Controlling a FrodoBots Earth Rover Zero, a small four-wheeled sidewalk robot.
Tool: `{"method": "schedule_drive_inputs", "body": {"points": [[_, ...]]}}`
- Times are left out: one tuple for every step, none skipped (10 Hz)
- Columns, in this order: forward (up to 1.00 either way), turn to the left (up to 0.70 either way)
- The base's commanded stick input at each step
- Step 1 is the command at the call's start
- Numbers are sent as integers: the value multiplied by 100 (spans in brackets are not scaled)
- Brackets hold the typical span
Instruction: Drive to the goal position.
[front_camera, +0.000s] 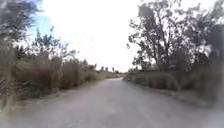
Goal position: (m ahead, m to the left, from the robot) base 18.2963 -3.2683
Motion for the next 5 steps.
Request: {"method": "schedule_drive_inputs", "body": {"points": [[85, 0], [85, 0], [85, 0], [85, 0], [85, 0]]}}
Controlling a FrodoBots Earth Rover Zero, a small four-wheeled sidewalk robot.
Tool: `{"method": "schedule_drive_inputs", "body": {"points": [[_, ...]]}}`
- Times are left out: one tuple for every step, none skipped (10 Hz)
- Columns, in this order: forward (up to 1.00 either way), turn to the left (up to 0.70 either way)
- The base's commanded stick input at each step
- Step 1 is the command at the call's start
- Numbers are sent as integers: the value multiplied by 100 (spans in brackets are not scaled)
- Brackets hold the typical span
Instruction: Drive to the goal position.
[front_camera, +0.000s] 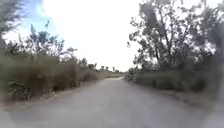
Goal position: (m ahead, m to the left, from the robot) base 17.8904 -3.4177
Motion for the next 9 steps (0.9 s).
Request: {"method": "schedule_drive_inputs", "body": {"points": [[85, 0], [85, 0], [85, 0], [85, 0], [85, 0], [85, 0], [85, 0], [85, 0], [85, 0]]}}
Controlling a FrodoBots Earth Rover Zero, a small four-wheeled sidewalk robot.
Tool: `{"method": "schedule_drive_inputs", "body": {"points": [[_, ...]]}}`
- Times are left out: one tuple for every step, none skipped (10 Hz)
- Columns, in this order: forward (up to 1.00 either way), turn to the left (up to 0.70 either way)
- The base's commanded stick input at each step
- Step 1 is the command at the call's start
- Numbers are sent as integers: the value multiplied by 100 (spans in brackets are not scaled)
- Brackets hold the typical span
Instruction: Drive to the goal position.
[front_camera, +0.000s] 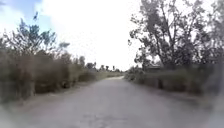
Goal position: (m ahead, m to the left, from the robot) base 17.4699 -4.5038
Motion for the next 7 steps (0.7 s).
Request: {"method": "schedule_drive_inputs", "body": {"points": [[85, 0], [85, 0], [85, 0], [85, 0], [85, 0], [85, 0], [85, 0]]}}
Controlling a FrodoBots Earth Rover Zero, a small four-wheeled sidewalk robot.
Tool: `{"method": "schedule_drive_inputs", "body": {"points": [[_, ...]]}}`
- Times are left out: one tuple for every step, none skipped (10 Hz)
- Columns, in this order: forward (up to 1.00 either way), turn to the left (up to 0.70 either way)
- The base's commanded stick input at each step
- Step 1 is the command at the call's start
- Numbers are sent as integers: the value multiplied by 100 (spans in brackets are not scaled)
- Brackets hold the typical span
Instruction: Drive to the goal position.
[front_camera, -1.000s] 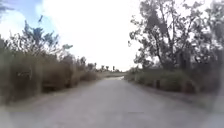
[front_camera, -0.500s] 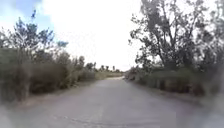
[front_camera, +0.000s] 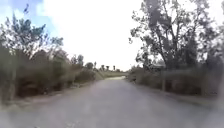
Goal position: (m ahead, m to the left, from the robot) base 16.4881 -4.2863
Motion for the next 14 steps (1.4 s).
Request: {"method": "schedule_drive_inputs", "body": {"points": [[85, 0], [85, 0], [85, 0], [85, 0], [85, 0], [85, 0], [85, 0], [85, 0], [85, 0], [85, 0], [85, 0], [85, 0], [85, 0], [85, 0]]}}
